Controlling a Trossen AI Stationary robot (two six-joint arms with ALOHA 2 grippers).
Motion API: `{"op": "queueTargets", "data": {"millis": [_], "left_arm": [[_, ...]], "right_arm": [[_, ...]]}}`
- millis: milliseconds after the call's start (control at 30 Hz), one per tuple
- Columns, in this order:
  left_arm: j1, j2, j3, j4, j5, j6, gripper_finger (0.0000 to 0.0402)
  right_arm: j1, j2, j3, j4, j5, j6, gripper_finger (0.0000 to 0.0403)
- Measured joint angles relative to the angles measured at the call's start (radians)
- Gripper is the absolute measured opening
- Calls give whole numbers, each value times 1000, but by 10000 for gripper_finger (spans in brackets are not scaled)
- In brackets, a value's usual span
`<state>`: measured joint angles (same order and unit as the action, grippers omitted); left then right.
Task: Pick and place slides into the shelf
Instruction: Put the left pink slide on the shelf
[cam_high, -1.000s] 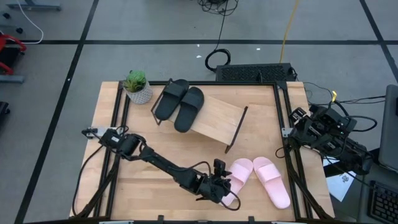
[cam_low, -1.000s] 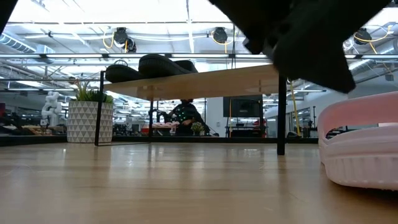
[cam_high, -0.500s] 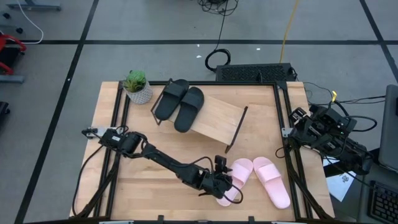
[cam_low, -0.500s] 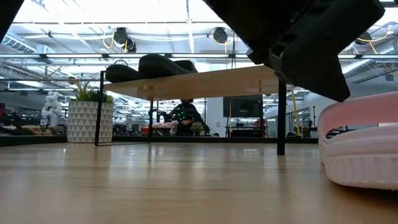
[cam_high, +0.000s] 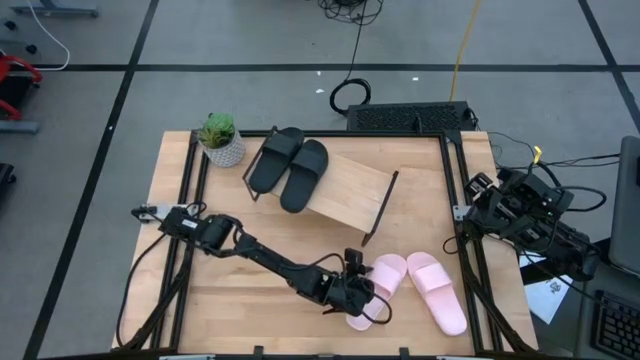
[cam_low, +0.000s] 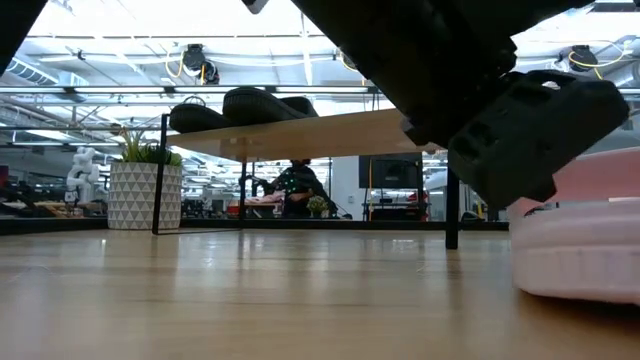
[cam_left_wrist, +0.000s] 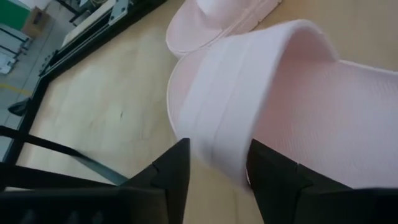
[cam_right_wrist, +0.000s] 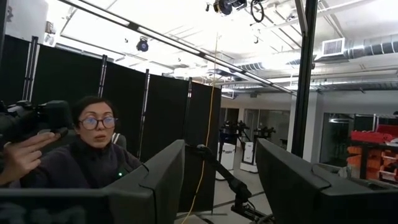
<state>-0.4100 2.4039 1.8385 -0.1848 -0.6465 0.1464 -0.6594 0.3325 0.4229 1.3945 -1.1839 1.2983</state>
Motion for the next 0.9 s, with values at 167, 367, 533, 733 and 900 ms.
{"op": "queueTargets", "data": {"millis": [167, 367, 533, 733, 900], "left_arm": [[3, 0, 0, 1, 18, 4, 102], [4, 0, 0, 7, 60, -1, 11], [-16, -4, 0, 25, 65, -14, 4], [-69, -18, 71, -6, -6, 46, 3], [-104, -24, 229, -149, -182, 154, 2]], "right_arm": [[0, 0, 0, 0, 0, 0, 187], [0, 0, 0, 0, 0, 0, 187], [0, 0, 0, 0, 0, 12, 187], [0, 0, 0, 0, 0, 25, 187], [0, 0, 0, 0, 2, 24, 187]]}}
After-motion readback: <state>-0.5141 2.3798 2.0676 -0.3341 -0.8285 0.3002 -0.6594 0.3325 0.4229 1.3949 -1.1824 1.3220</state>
